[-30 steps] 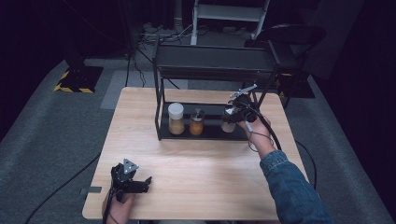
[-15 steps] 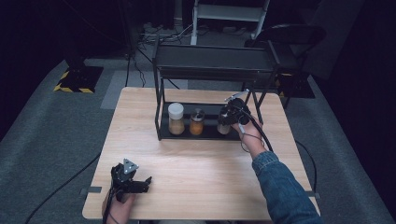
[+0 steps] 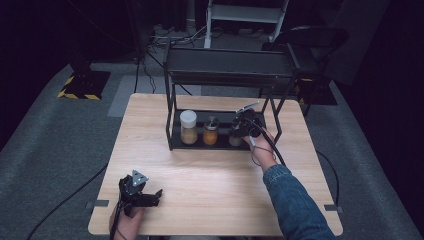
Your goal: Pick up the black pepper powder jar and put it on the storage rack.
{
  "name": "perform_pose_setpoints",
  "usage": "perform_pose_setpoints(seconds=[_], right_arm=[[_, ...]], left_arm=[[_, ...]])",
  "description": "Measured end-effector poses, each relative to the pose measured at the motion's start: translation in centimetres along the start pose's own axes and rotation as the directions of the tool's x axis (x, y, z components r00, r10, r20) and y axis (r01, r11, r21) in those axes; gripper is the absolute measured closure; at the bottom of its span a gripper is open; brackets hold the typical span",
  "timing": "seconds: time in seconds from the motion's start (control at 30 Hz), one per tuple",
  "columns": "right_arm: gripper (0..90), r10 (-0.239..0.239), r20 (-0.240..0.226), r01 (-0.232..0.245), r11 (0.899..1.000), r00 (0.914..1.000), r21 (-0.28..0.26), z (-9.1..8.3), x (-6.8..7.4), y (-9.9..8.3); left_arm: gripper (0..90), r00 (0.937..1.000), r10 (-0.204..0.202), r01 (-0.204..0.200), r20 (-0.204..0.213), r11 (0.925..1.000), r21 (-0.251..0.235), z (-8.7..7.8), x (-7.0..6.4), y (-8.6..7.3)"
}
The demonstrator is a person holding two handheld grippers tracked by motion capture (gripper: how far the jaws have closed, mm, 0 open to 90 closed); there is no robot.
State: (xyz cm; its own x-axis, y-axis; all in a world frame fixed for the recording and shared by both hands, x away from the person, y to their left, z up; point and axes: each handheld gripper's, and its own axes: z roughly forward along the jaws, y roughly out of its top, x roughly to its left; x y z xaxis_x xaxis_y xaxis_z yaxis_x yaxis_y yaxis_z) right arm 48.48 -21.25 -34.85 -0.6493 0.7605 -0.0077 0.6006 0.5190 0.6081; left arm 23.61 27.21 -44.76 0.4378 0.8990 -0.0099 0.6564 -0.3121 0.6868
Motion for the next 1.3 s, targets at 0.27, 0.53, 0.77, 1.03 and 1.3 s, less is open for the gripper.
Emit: perform_pose_setpoints(seconds=[0.27, 0.53, 0.77, 1.03, 1.3], right_arm=[[30.8, 0.020, -0.010, -0.021, 0.999, 0.9997, -0.025, 0.4, -0.6, -0.3], [10.7, 0.054, -0.061, -0.056, 0.998, 0.9967, -0.033, -1.4, -1.5, -0.5], [4.9, 0.009, -0.072, -0.014, 0.998, 0.9973, -0.069, -5.4, -0.9, -1.3], [2.3, -0.005, -0.070, -0.004, 0.991, 0.9975, -0.133, -10.1, -0.6, -3.7], [2.2, -0.014, -0.065, 0.003, 0.986, 0.9978, -0.165, -13.6, -0.5, -6.6]], left_arm=[[0.2, 1.0000, 0.002, -0.002, 0.002, 1.0000, 0.000, 0.0, 0.0, 0.0], [0.2, 1.0000, 0.002, -0.002, 0.001, 1.0000, -0.001, 0.0, 0.0, 0.0], [0.2, 1.0000, 0.001, -0.001, 0.001, 1.0000, 0.000, 0.0, 0.0, 0.0], [0.2, 1.0000, 0.000, 0.000, 0.001, 1.0000, -0.001, 0.0, 0.0, 0.0], [0.2, 1.0000, 0.000, 0.000, 0.001, 1.0000, -0.001, 0.0, 0.0, 0.0]])
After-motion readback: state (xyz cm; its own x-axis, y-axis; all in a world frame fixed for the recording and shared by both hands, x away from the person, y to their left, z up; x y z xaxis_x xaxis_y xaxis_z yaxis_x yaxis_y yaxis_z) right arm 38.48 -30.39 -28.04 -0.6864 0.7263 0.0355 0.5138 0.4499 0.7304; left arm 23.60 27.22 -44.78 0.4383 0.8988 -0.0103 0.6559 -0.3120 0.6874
